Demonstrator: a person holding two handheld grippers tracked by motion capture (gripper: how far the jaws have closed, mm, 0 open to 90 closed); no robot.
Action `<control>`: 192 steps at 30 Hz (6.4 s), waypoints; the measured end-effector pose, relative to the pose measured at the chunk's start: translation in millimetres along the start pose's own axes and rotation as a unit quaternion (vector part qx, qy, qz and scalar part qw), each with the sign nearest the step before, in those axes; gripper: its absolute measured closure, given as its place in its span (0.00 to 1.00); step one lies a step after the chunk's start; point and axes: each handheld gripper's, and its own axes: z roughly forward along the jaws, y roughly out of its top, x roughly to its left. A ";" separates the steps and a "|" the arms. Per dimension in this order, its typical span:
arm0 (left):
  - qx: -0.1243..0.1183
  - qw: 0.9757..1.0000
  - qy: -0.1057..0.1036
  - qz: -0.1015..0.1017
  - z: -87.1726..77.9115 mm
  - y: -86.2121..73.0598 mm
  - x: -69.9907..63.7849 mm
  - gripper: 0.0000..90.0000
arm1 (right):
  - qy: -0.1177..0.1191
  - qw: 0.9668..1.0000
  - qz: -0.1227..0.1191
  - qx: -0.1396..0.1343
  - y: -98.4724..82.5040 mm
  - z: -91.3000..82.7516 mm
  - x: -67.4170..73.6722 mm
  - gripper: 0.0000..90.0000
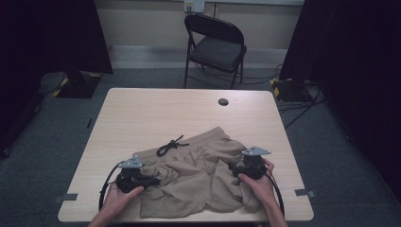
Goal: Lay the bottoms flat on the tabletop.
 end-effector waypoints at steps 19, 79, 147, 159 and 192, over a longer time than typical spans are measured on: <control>-0.038 0.998 0.035 -0.027 -4.6 8.0 27.1 0.84 | 0.006 1.000 0.008 0.009 -18.5 -27.1 18.9 0.28; -0.035 0.999 0.004 -0.036 -16.5 11.1 24.1 0.70 | 0.009 1.000 0.017 0.009 -4.8 -25.9 -6.6 0.68; -0.200 0.978 0.056 -0.003 -91.7 103.3 42.7 0.99 | 0.028 0.979 0.048 -0.195 103.1 -87.4 -26.8 0.98; -0.225 0.971 0.076 0.026 -121.5 145.5 46.7 0.99 | 0.022 0.972 0.040 -0.232 157.5 -95.2 -31.9 0.98; -0.174 0.980 0.089 -0.018 -62.8 180.0 98.7 0.78 | -0.013 0.990 0.047 -0.129 180.0 -25.2 -76.2 0.61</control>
